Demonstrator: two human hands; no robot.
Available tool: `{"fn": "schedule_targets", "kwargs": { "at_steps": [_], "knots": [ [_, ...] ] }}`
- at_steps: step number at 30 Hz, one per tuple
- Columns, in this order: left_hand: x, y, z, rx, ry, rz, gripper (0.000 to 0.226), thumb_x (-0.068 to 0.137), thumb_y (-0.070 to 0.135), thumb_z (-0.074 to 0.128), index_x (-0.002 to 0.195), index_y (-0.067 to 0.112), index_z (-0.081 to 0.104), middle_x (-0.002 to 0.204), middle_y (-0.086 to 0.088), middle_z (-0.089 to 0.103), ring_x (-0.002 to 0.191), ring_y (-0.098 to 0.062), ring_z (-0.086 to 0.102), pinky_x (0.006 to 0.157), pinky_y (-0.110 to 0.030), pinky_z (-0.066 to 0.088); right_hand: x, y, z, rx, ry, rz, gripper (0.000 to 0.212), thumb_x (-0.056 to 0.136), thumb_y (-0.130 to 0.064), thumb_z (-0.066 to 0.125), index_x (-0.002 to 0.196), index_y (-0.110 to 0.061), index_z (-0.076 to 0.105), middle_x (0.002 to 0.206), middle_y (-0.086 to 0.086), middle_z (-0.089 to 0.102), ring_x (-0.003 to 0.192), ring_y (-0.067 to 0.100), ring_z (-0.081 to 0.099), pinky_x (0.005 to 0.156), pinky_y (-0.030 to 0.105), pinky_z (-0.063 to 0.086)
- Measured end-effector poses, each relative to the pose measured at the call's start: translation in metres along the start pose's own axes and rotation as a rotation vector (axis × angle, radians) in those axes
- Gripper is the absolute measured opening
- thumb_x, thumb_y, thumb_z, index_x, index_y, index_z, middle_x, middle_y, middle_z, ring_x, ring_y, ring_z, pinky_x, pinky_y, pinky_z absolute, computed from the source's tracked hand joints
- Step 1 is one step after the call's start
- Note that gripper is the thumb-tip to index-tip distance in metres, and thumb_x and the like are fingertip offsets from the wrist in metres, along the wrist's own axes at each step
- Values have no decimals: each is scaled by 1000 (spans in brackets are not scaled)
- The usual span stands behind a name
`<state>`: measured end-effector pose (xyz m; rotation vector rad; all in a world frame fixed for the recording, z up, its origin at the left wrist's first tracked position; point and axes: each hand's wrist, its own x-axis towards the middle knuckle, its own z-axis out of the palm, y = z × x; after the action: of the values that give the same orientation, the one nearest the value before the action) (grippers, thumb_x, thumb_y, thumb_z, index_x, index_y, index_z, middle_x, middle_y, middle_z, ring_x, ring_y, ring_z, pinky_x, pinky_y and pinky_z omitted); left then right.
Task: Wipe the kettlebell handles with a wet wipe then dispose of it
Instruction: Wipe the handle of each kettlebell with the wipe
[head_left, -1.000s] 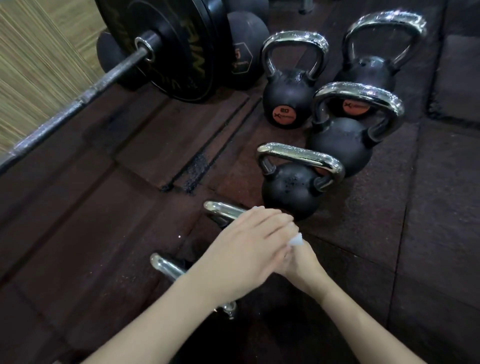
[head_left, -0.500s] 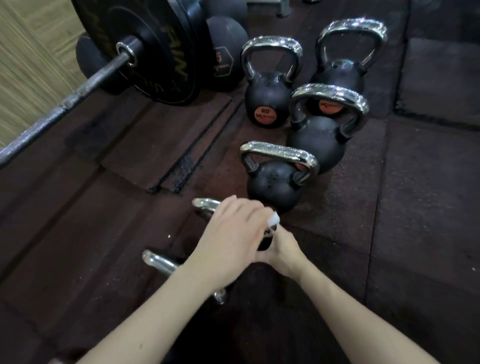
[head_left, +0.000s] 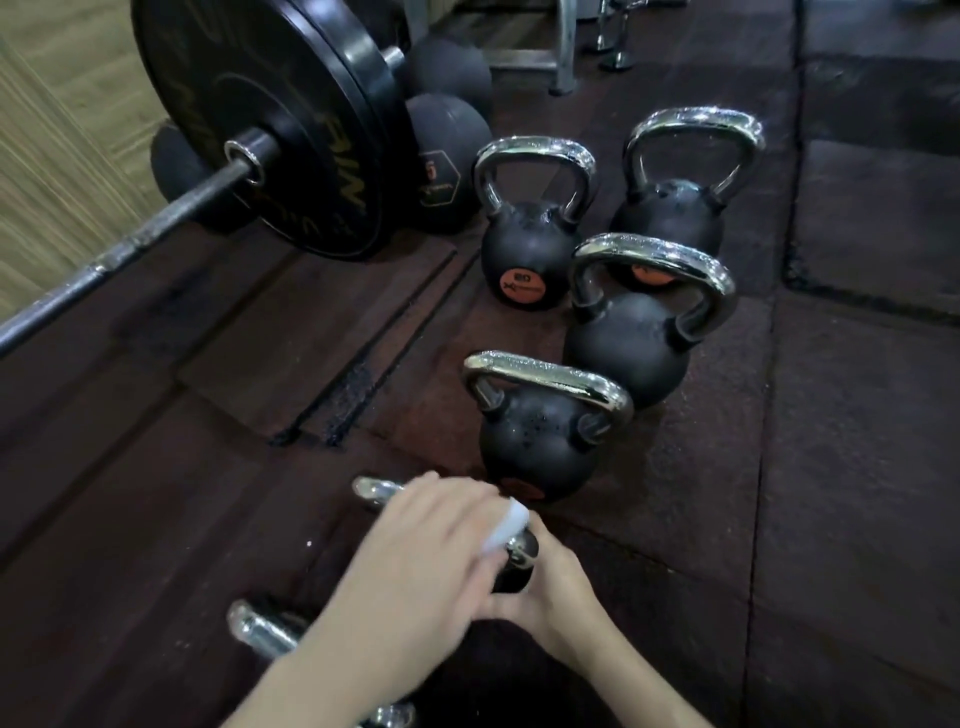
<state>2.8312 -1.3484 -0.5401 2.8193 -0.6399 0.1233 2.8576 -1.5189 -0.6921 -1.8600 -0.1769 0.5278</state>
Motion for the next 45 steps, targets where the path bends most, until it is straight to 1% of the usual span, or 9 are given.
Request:
{"fn": "schedule_targets", "kwargs": {
  "at_steps": [3,7,12,18,22,29,35,39,45],
  "knots": [
    [5,-4,2,-141,-14,73,34,97,23,56,127,27,70,131,13,71,119,-9,66,113,-30,38,1,1,-7,-70,31,-30,106,49,-51,95,144,-41,50,134,-23,65,124,-7,59,108,28,50],
    [21,-16,-26,-470,155,-272,32,108,16,58,117,45,68,119,35,71,112,13,66,96,-7,44,4,6,-42,-36,238,-26,84,42,-65,94,115,-36,65,116,-17,72,113,-3,65,103,27,51],
    [60,-41,-35,-582,374,-450,29,107,11,59,118,31,76,117,24,77,117,9,67,101,-4,43,17,2,-95,-22,380,-86,91,51,-39,103,128,-40,55,128,-24,60,122,-12,53,98,2,38],
    [119,-64,5,-228,274,-225,37,106,23,46,133,20,72,143,6,65,142,-18,55,120,-34,39,54,-7,-108,17,295,-77,93,48,-35,105,122,-60,54,123,-35,64,118,-22,54,97,2,40],
    [135,-39,19,-104,43,-143,57,104,41,36,145,11,62,151,-10,61,145,-31,51,125,-33,25,61,0,-104,47,307,-61,93,44,-42,105,125,-48,61,123,-25,70,118,-13,60,98,11,45],
    [146,14,33,67,-7,186,54,107,33,37,150,9,58,154,-10,58,147,-29,52,125,-44,32,58,-4,-105,19,276,-60,77,55,-54,93,122,-50,55,118,-42,63,111,-16,60,82,2,46],
    [146,-42,3,17,-81,34,27,106,26,42,117,23,66,113,5,70,115,-27,68,98,-43,50,61,0,-104,61,297,-56,92,47,-30,106,125,-45,59,114,-41,67,113,-24,56,88,-4,39],
    [125,-72,3,-177,57,-235,51,113,40,26,128,19,69,109,7,70,109,-14,61,103,-40,45,59,1,-105,48,288,-54,97,46,-39,105,130,-43,58,121,-29,68,119,-21,53,92,-4,38],
    [161,-3,31,115,-15,200,37,98,23,49,130,16,67,114,-4,69,109,-32,66,100,-49,48,61,-2,-105,30,298,-33,81,50,-41,101,119,-46,59,107,-35,70,106,-20,60,82,-2,42]
  ]
}}
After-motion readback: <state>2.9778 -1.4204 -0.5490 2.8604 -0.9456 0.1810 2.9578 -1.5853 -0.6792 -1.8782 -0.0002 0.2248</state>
